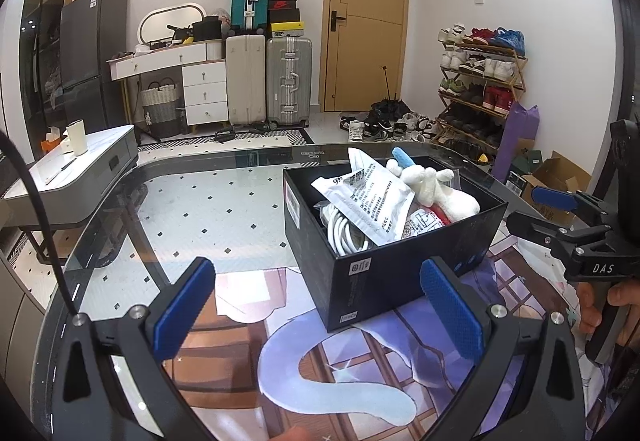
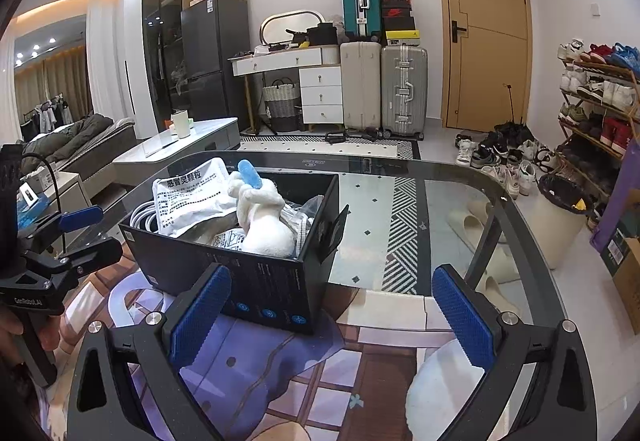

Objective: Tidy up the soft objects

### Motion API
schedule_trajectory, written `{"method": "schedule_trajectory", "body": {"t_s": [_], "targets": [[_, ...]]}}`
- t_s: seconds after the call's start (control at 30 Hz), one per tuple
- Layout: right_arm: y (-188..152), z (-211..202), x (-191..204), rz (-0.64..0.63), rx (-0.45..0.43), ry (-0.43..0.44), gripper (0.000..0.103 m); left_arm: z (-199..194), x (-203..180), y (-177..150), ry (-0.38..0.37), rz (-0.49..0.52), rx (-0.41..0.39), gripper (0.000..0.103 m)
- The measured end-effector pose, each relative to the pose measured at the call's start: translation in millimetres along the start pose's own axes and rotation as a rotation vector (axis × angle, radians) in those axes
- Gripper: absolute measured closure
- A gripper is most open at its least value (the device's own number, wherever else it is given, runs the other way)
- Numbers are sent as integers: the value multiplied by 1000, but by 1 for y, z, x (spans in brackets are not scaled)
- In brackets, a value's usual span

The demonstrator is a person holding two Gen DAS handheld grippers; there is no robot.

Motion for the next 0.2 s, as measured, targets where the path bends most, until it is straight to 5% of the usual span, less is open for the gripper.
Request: {"method": "schedule_trajectory", "body": {"t_s": [0.2], "targets": [[-1, 2, 1, -11, 10, 0, 1, -2, -3, 0, 13, 5, -12, 0]]}}
Point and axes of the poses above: each gripper's, at about its wrist camera, not at the fingertips, and z roughly the way its jaws point, x to its left, y to its top, the point moved 4 cm from there along z, roughly the way its jaws point, and after that the axes turned 1 degree about -y, right-handed, at the moved point
